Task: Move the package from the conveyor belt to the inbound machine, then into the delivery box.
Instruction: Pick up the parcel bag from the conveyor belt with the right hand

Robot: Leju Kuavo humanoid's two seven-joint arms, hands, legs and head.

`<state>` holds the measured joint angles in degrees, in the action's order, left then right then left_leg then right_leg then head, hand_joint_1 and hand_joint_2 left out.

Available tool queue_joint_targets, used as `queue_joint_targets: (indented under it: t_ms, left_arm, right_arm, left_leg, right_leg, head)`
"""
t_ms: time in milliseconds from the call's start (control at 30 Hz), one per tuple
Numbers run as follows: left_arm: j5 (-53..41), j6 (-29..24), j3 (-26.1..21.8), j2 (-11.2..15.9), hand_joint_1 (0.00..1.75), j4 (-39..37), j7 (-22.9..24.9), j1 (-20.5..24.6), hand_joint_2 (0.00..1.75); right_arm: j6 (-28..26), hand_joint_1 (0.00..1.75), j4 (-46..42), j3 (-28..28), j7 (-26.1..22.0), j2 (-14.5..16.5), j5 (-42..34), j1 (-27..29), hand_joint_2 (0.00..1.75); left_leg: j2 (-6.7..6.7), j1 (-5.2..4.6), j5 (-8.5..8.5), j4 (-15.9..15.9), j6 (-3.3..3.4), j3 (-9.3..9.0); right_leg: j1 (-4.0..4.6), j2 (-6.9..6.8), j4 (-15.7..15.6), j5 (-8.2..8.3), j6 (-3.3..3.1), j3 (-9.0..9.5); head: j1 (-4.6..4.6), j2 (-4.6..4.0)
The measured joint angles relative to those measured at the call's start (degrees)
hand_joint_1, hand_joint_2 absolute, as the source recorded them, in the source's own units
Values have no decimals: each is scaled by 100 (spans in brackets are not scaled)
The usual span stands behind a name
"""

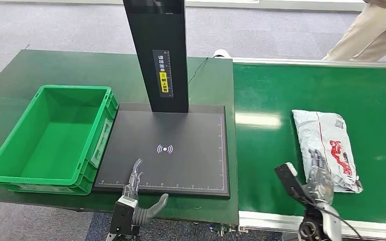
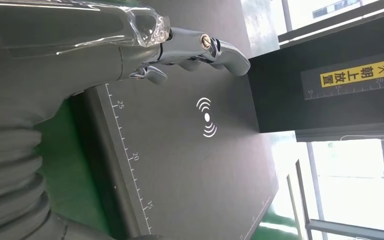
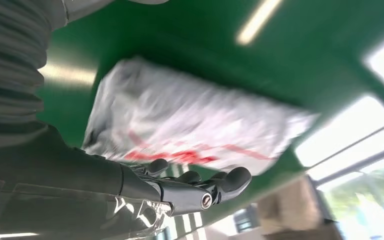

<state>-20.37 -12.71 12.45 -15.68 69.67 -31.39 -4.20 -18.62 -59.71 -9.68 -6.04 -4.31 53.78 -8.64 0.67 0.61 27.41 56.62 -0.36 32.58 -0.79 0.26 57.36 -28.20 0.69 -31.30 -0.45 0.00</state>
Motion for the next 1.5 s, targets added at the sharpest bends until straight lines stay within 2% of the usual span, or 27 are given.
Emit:
queue_joint_targets:
  t_ms: [233,333,467,600,733,833,1033,1133,1333,1500]
  left_arm:
    - [37,-69,-25,8,0,3,0,-37,175]
    - [37,-74,-32,8,0,5,1,-79,175]
    - [36,-61,-34,8,0,5,9,-86,175]
    - [7,-45,-39,8,0,5,33,-85,175]
    - [-40,-42,-56,5,0,33,55,-94,175]
    - [-89,-52,-64,2,0,102,74,-124,175]
    - [-130,-86,-90,-20,0,214,111,-201,175]
    - [-133,-123,-98,-26,0,215,117,-206,175]
    - [-131,-178,-139,-27,0,214,89,-206,175]
    - [-103,-112,-151,-27,0,194,9,-179,175]
  right_arm:
    - [170,0,1929,-984,329,-1060,361,-1466,175]
    - [292,0,2401,-1166,404,-1331,416,-1825,175]
    - [445,0,2746,-1309,407,-1493,434,-1961,175]
    - [750,0,2902,-1419,332,-1515,430,-1926,175]
    - [774,0,2956,-1509,-63,-1481,370,-1861,175]
    - [374,0,2940,-1569,-314,-1409,348,-1869,175]
    - [-936,0,2665,-1693,-660,-1206,249,-1972,175]
    - [-1116,0,2567,-1749,-847,-1140,61,-2051,175]
    - [-755,0,2555,-1763,-1109,-1036,-90,-2117,175]
    - [440,0,2682,-1668,-1739,-933,-242,-2100,175]
  left_leg:
    - [0,-2,-2,2,3,-2]
    - [1,-1,-2,2,4,-1]
    - [1,-1,-2,1,4,3]
    - [1,-1,-2,1,4,3]
    - [0,-1,-2,1,4,3]
    - [0,-1,-2,1,4,3]
    - [0,-1,-2,1,4,3]
    - [0,-1,-2,1,4,3]
    - [1,-1,-3,1,5,3]
    - [1,0,-3,0,4,1]
  right_leg:
    - [-2,0,0,5,1,-1]
    - [-1,-1,0,4,1,-1]
    - [0,-1,0,4,1,-2]
    - [0,-1,0,4,1,-3]
    - [0,0,0,4,2,-1]
    - [0,0,0,4,2,0]
    - [0,-1,1,4,1,0]
    - [0,0,1,4,1,0]
    - [0,-1,1,4,1,1]
    - [1,-1,1,4,1,-1]
  head:
    - [0,0]
    - [-1,0]
    - [-1,0]
    - [-1,0]
    - [-1,0]
    - [-1,0]
    - [-2,0]
    - [-1,0]
    - [-1,0]
    - [-2,0]
